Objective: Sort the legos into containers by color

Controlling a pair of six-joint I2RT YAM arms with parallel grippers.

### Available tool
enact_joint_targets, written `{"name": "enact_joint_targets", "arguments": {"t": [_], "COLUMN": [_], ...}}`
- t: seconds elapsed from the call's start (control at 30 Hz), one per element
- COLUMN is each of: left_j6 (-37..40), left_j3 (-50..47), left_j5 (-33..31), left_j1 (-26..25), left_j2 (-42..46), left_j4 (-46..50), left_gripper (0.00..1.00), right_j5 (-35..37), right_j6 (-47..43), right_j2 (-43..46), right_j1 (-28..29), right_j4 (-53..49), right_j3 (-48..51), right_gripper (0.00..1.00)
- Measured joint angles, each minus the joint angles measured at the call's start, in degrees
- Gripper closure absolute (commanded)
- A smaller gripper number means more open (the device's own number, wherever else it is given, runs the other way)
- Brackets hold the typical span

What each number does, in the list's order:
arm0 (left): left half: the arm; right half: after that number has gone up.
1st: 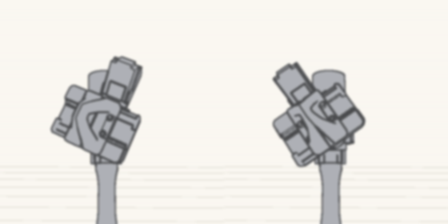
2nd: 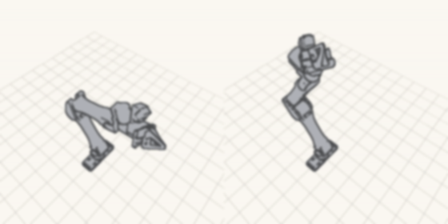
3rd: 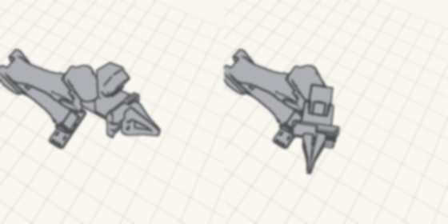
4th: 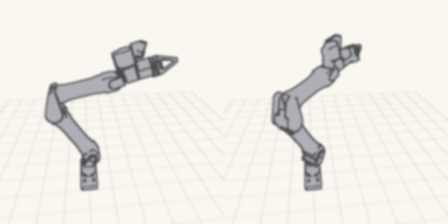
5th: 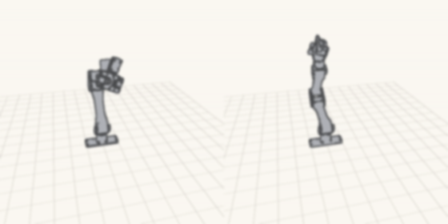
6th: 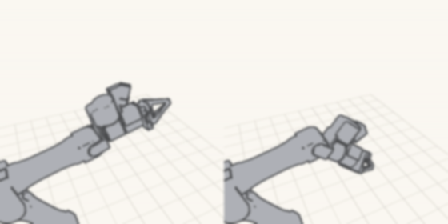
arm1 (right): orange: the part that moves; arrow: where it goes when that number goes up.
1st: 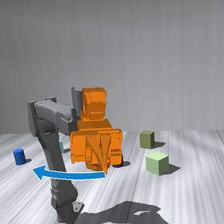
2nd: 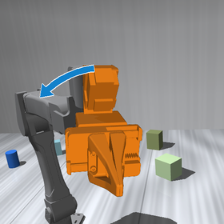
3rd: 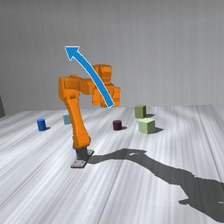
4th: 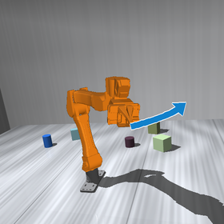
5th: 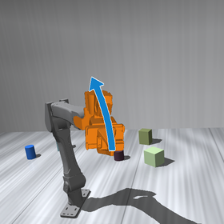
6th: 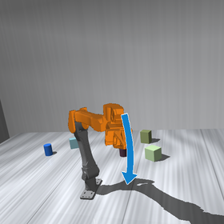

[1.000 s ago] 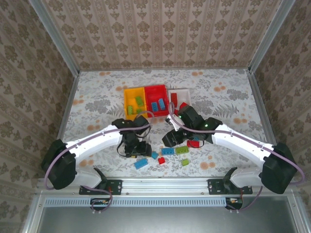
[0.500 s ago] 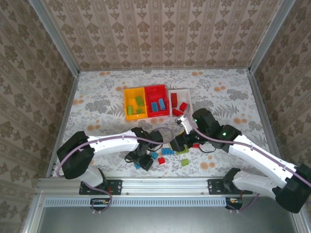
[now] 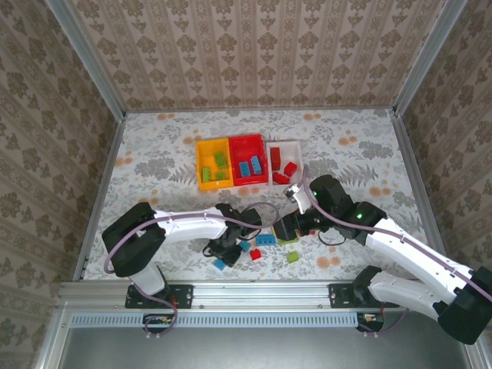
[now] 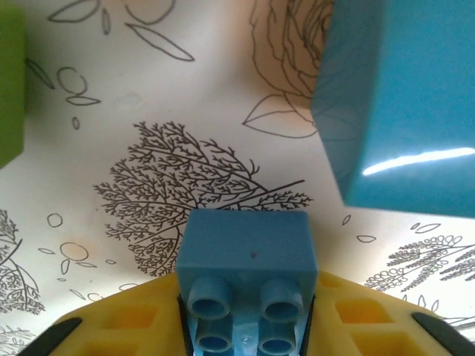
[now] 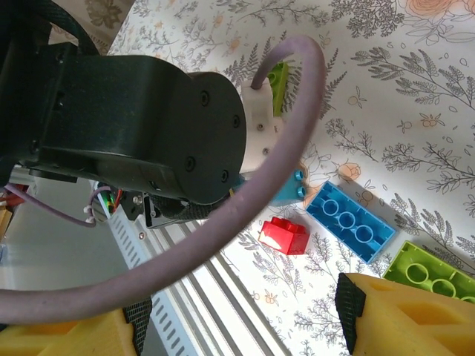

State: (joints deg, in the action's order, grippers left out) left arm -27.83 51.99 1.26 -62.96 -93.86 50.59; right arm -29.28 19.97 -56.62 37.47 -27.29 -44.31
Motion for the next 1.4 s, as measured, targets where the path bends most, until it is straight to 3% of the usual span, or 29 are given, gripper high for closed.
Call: {"name": "enact_joint_targets", "arguments": {"t": [0.13, 0.33, 0.43, 0.63, 0.83, 1.07, 1.2, 1.4], "left_j6": [-0.7, -1.6, -2.2, -3.0, -3.1, -4.3, -5.6, -7.2], "left_j3": [0.0, 0.6, 4.4, 23.1, 46.4, 73.4, 79.3, 79.9], "left_j5": [-0.1, -2.2, -2.9, -2.3, -1.5, -2.9, -3.7, -2.3], "left_j1": [0.0, 2.1, 6.9, 20.0, 25.7, 27.9, 29.4, 31.2], "left_j2": [0.3, 2.7, 5.9, 5.4, -10.4, -33.9, -41.1, -43.6], "left_j4": [-0.1, 0.7, 2.8, 4.3, 4.4, 9.3, 11.4, 10.7], "left_gripper": [0.79, 0.79, 0.79, 0.8, 0.82, 0.83, 0.82, 0.77], "right_j5": [-0.3, -0.5, -0.4, 3.0, 8.2, 11.4, 11.8, 11.8], "right_j6": [0.0, 0.4, 1.2, 4.3, 8.7, 12.0, 13.0, 13.6], "right_j2": [0.0, -0.2, -0.7, -2.5, -7.9, -12.9, -12.9, -12.9], "right_j1": [-0.3, -3.1, -5.3, -9.5, -13.1, -15.9, -16.3, -16.6], "right_j4": [0.1, 0.2, 0.8, 7.3, 16.5, 21.4, 22.0, 22.0], "right_j3": [0.0, -0.5, -1.9, -6.0, -9.4, -13.1, -13.4, -13.4], "right_gripper": [0.32, 0.33, 0.34, 0.34, 0.34, 0.34, 0.34, 0.34]}}
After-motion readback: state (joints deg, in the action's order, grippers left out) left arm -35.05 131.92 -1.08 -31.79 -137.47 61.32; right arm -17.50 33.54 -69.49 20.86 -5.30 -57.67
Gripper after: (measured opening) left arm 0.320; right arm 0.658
